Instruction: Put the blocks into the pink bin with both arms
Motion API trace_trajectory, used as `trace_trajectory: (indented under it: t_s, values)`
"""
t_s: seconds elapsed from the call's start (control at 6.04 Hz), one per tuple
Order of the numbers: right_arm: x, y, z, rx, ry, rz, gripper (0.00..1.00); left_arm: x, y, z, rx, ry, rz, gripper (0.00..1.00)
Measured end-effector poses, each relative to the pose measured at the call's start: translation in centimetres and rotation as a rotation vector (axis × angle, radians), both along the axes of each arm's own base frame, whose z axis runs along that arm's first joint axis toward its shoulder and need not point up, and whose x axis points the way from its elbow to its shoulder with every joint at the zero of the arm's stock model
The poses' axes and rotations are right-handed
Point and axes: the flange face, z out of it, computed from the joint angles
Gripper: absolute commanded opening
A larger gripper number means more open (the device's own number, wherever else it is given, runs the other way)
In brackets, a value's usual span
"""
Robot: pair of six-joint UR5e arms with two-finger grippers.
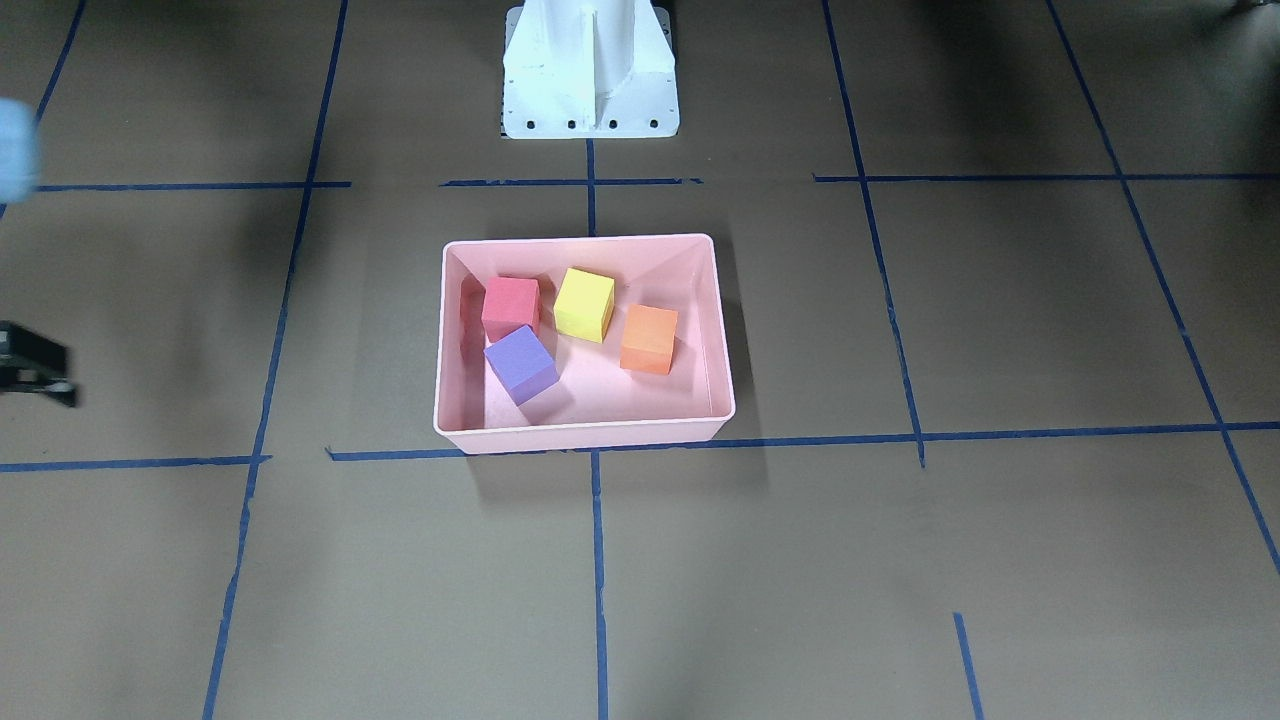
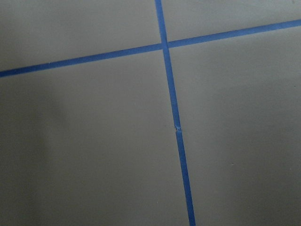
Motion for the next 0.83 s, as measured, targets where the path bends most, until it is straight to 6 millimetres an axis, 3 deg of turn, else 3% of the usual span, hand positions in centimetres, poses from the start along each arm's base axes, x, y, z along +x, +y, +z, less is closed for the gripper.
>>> trace_trajectory:
  t_s: [0.17,0.33,0.5,0.66,0.83]
  values:
    - [5.4,2.7,6.5,0.011,0.016,-0.034,1.0,-0.1,-0.8,-0.6,-0.011,-0.002,-0.006,1.0]
    - [10.4,6.8,12.4,-0.02,0.028,-0.023,1.0,-0.1,-1.0,-0.8,-0.01,-0.001,-0.007,1.0]
    - [14.1,11.3,16.7,-0.074,0.033,0.015,1.0,-0.1,-1.1,-1.0,-0.004,-0.002,-0.008,1.0]
    - [16.0,14.8,19.2,-0.118,0.033,0.047,1.0,-0.2,-1.1,-1.2,0.001,-0.004,-0.006,1.0]
    - [16.7,16.3,20.1,-0.137,0.033,0.059,1.0,-0.1,-1.0,-1.2,0.003,-0.003,-0.004,1.0]
